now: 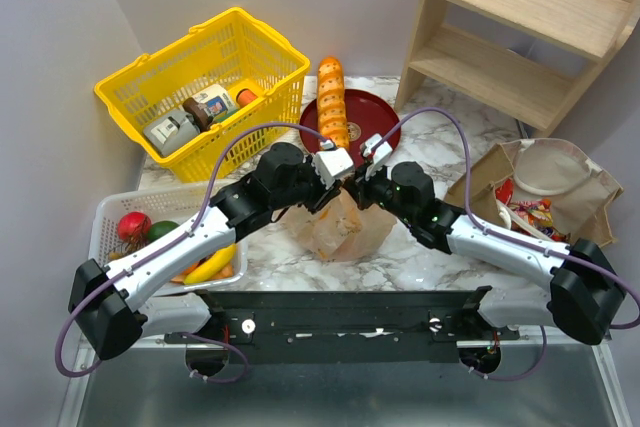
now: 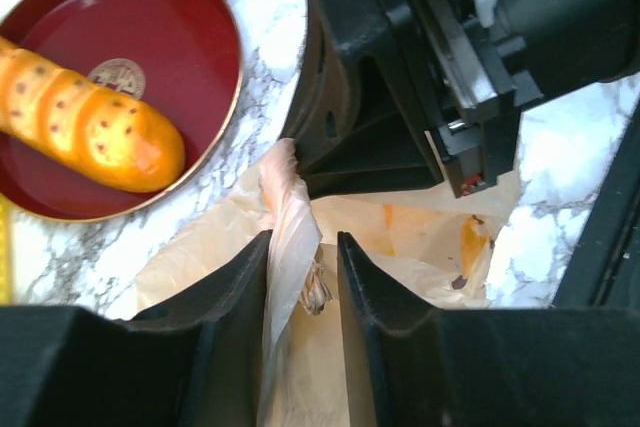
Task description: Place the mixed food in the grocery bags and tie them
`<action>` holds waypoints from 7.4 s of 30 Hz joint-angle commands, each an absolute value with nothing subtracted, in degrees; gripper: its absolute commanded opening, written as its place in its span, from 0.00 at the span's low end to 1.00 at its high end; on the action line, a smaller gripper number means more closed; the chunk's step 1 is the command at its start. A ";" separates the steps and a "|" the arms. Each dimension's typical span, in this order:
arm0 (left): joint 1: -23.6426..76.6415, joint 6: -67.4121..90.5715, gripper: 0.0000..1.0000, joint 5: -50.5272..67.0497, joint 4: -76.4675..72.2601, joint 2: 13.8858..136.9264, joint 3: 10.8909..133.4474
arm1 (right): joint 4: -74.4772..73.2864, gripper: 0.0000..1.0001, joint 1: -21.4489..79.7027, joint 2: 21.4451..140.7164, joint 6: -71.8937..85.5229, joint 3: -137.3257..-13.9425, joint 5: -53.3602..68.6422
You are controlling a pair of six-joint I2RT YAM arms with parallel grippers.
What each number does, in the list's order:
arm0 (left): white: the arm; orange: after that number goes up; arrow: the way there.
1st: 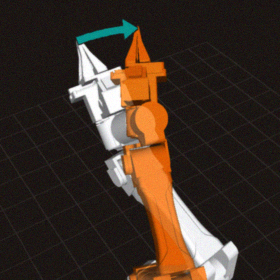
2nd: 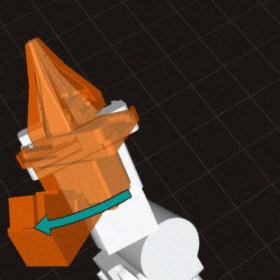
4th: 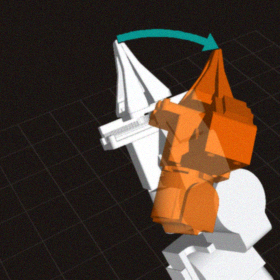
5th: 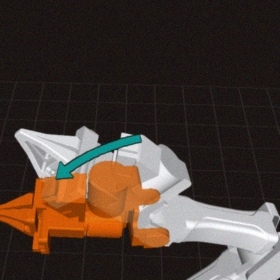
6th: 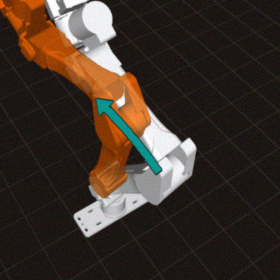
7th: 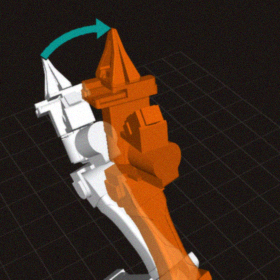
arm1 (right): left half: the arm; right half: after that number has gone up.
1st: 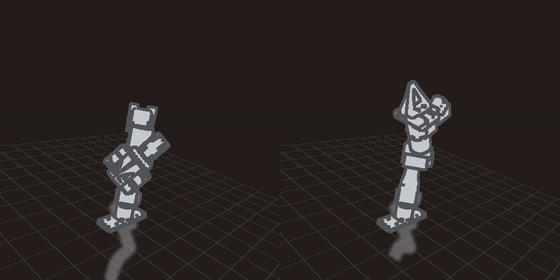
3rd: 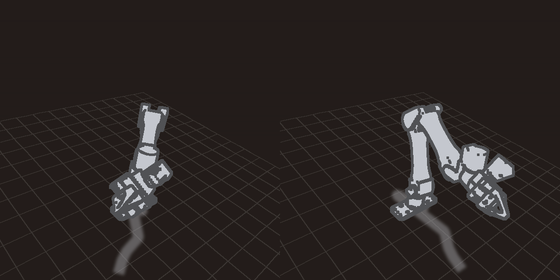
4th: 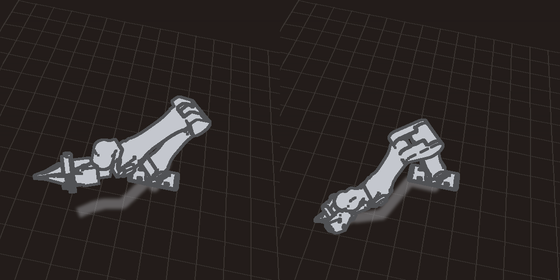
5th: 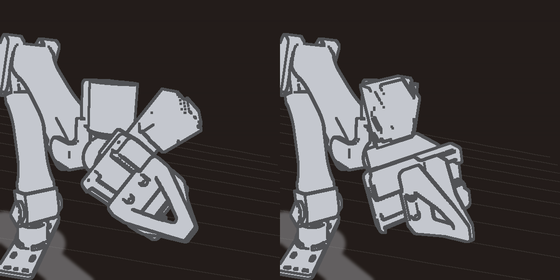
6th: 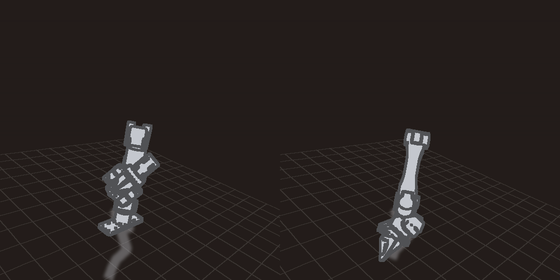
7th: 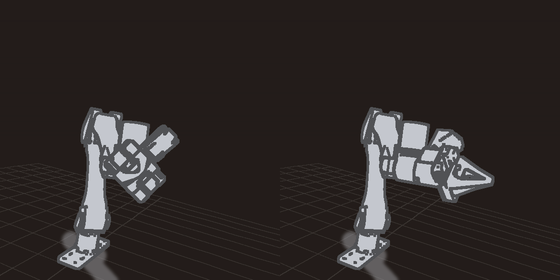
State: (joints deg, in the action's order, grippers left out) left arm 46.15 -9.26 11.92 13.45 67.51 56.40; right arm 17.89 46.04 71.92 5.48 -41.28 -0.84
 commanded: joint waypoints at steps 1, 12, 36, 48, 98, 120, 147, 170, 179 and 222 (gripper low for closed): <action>46.93 -10.55 0.43 6.33 13.54 67.76 58.36 | 17.67 0.01 45.97 70.58 4.57 -42.89 -1.93; 47.55 -10.55 0.56 4.48 9.85 70.13 59.32 | 17.66 0.01 46.84 69.00 3.61 -42.54 1.58; 48.16 -15.90 0.00 0.44 5.63 71.81 56.87 | 9.86 0.40 47.46 62.85 2.46 -40.96 3.43; 49.75 -19.42 0.00 -1.76 4.31 70.66 55.28 | 1.13 0.61 35.18 52.29 8.69 -41.39 13.07; 53.53 -14.95 0.00 -3.35 -4.05 63.45 45.52 | 34.35 0.65 32.52 84.29 8.88 -44.66 51.08; 47.46 -8.00 0.00 8.87 4.22 65.48 49.66 | 37.18 0.01 33.40 84.29 10.37 -43.42 48.08; 39.73 22.58 0.58 19.60 25.14 56.34 60.21 | 15.82 0.01 33.40 81.74 12.66 -50.10 42.45; 32.52 22.59 0.64 25.23 11.51 62.31 55.37 | 15.21 0.01 33.40 81.30 12.22 -50.19 43.77; 32.34 20.30 0.58 21.27 12.04 63.10 55.99 | 15.64 0.01 33.49 81.65 12.13 -50.36 45.35; 32.08 14.33 0.00 14.34 11.69 58.99 50.19 | 7.30 0.01 34.10 77.45 9.49 -49.05 30.17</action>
